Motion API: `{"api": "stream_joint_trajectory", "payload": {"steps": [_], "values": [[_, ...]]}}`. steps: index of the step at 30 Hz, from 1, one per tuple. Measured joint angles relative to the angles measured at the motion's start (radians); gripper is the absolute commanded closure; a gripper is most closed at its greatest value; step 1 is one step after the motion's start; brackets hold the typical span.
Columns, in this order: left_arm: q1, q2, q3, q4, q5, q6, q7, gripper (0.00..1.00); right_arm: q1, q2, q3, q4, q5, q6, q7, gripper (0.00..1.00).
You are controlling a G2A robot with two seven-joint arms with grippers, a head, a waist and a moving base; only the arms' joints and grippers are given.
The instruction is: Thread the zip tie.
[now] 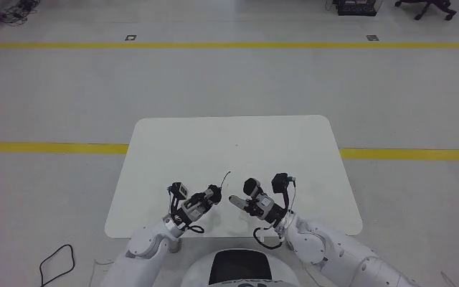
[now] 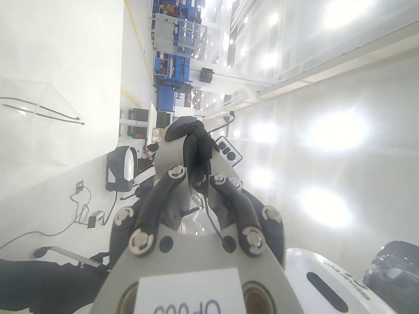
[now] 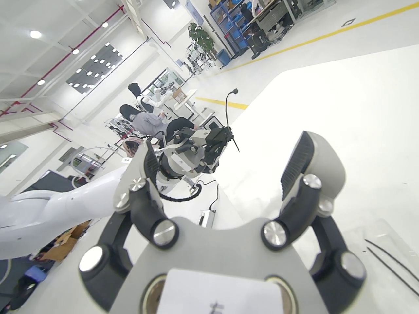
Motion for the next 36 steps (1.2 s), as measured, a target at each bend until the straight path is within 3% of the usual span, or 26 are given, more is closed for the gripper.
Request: {"api": "stream_joint_trajectory", "payload": {"steps": [6, 12, 17, 26, 36], "values": [[-0.003, 0.007, -0.01, 0.031, -0.087, 0.015, -0.074, 1.0, 0.011, 0.049, 0.0, -0.058, 0.129, 0.0, 0.086, 0.0], [-0.011, 0.011, -0.008, 0.055, -0.137, 0.004, -0.114, 1.0, 0.026, 0.095, 0.021, -0.108, 0.286, 0.0, 0.255, 0.0], [-0.004, 0.014, -0.015, 0.055, -0.175, -0.02, -0.132, 1.0, 0.027, 0.096, 0.022, -0.11, 0.292, 0.0, 0.267, 0.0], [-0.004, 0.014, -0.015, 0.055, -0.174, -0.019, -0.131, 1.0, 0.031, 0.095, 0.029, -0.112, 0.315, 0.0, 0.295, 0.0], [-0.004, 0.014, -0.015, 0.055, -0.174, -0.019, -0.131, 1.0, 0.094, 0.122, 0.192, -0.099, 0.615, 0.0, 0.749, 0.0]]}}
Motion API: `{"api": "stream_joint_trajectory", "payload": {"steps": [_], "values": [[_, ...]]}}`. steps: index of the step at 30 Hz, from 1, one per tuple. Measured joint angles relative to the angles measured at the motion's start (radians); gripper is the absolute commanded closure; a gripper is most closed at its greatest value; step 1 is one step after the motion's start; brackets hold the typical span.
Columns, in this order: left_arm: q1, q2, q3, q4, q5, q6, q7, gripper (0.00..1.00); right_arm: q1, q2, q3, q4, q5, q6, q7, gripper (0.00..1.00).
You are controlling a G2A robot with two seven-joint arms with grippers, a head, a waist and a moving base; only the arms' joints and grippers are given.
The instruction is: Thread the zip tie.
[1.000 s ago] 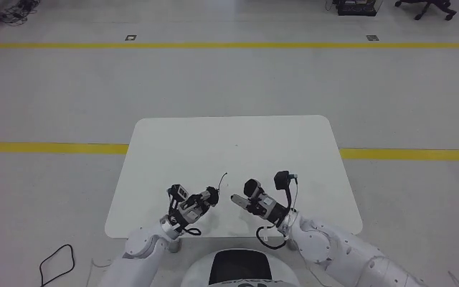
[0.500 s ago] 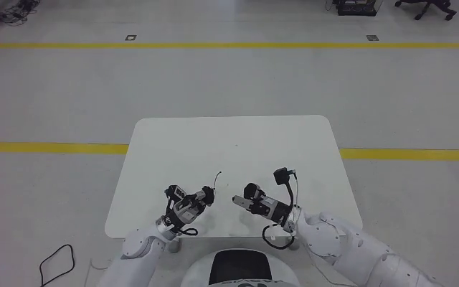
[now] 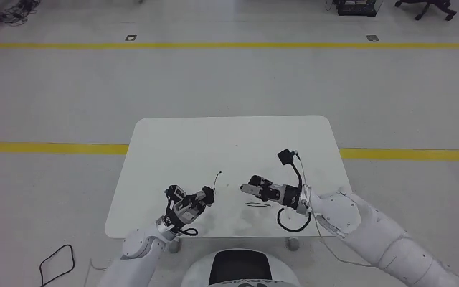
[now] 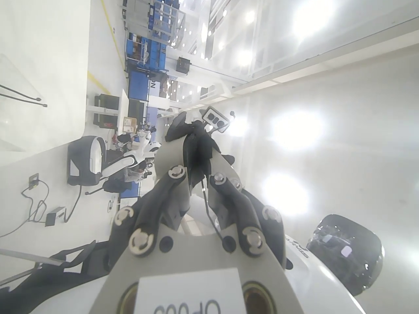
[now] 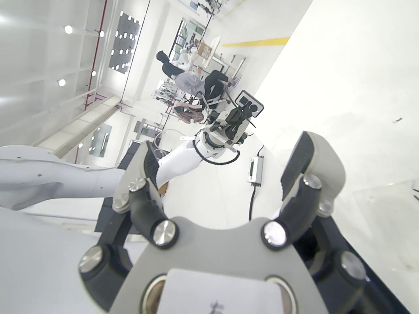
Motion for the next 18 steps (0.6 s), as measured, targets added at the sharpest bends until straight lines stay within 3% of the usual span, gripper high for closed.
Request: {"api": "stream_joint_trajectory", "payload": {"steps": [9, 18], "values": [[0.0, 0.0, 0.0, 0.0, 0.0, 0.0, 0.0, 1.0, 0.009, -0.024, 0.037, 0.054, 0.19, 0.0, 0.323, 0.0], [0.0, 0.0, 0.0, 0.0, 0.0, 0.0, 0.0, 1.0, 0.009, -0.025, 0.036, 0.06, 0.195, 0.0, 0.34, 0.0]]}}
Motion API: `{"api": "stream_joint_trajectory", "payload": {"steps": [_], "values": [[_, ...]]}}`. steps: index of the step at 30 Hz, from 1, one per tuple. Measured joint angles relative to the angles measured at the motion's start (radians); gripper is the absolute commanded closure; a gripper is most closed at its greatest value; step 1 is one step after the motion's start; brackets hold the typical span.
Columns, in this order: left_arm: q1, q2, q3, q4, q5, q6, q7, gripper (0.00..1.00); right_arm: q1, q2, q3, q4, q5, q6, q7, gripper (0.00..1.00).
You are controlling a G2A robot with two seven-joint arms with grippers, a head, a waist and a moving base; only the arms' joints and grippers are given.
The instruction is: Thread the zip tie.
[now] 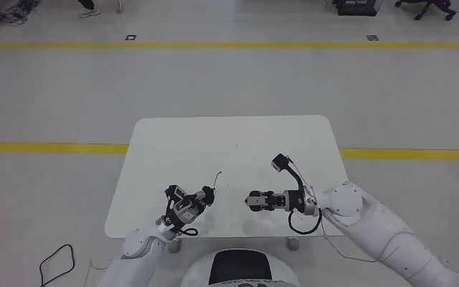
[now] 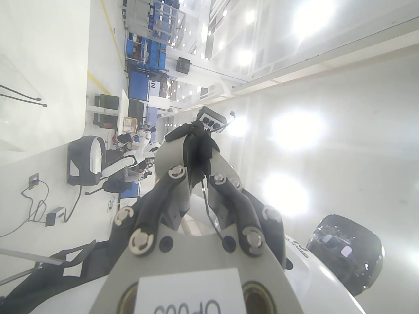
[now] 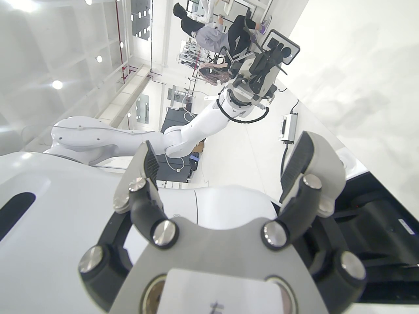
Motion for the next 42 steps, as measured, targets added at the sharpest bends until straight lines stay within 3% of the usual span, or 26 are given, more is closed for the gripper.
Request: {"api": "stream_joint_trajectory", "payload": {"steps": [27, 35, 42], "values": [[0.0, 0.0, 0.0, 0.0, 0.0, 0.0, 0.0, 1.0, -0.008, -0.003, -0.001, 0.001, 0.017, 0.0, 0.007, 0.0], [0.0, 0.0, 0.0, 0.0, 0.0, 0.0, 0.0, 1.0, -0.004, -0.016, 0.046, 0.074, 0.177, 0.0, 0.227, 0.0], [0.0, 0.0, 0.0, 0.0, 0.0, 0.0, 0.0, 1.0, 0.011, -0.045, 0.083, 0.175, 0.288, 0.0, 0.442, 0.0]]}}
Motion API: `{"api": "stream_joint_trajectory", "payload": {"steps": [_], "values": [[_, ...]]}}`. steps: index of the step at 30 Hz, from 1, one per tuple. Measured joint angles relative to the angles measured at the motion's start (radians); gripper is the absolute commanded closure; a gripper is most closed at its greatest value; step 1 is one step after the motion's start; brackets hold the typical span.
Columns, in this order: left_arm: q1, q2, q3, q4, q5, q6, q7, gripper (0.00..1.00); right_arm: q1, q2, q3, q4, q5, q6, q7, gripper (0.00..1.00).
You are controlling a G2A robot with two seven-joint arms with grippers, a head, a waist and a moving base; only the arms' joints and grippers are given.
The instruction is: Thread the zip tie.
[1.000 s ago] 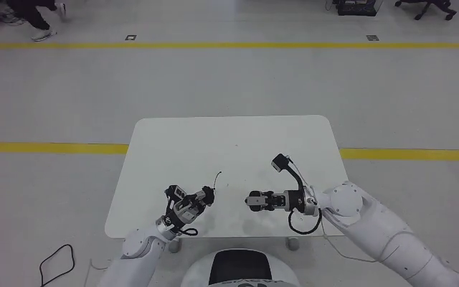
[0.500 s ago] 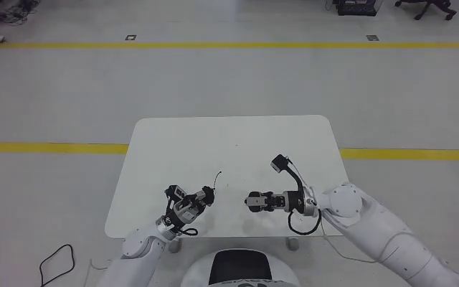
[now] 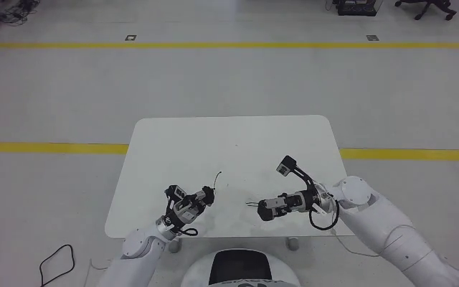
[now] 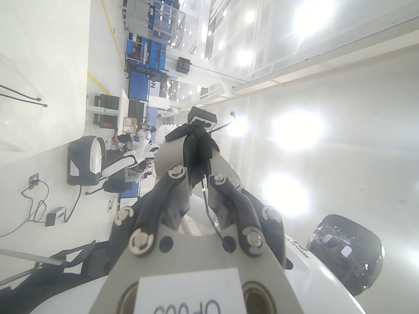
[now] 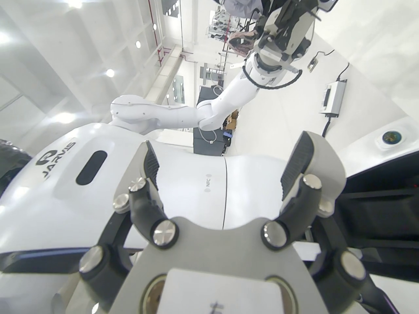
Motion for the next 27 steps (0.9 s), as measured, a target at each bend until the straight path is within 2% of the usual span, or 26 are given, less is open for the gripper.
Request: {"api": "stream_joint_trajectory", "payload": {"steps": [2, 12, 14, 18, 22, 25, 27], "values": [[0.0, 0.0, 0.0, 0.0, 0.0, 0.0, 0.0, 1.0, 0.007, -0.006, 0.002, 0.018, 0.006, 0.0, 0.04, 0.0], [-0.003, -0.002, 0.009, -0.003, -0.021, 0.0, 0.011, 1.0, 0.004, -0.007, 0.002, 0.015, 0.008, 0.0, 0.035, 0.0], [-0.004, -0.005, 0.024, 0.003, -0.048, -0.012, -0.005, 1.0, -0.01, -0.015, 0.004, 0.013, 0.06, 0.0, 0.025, 0.0], [-0.009, -0.018, 0.051, 0.034, -0.126, -0.016, -0.076, 1.0, -0.026, -0.042, 0.014, 0.075, 0.192, 0.0, 0.09, 0.0], [-0.032, -0.043, 0.069, 0.093, -0.182, -0.016, -0.146, 1.0, -0.018, -0.086, -0.008, 0.165, 0.257, 0.0, 0.122, 0.0], [-0.052, -0.063, 0.071, 0.137, -0.198, -0.016, -0.173, 1.0, -0.004, -0.118, -0.028, 0.221, 0.287, 0.0, 0.121, 0.0], [-0.062, -0.073, 0.068, 0.154, -0.18, -0.016, -0.165, 1.0, 0.006, -0.129, -0.033, 0.247, 0.295, 0.0, 0.12, 0.0]]}}
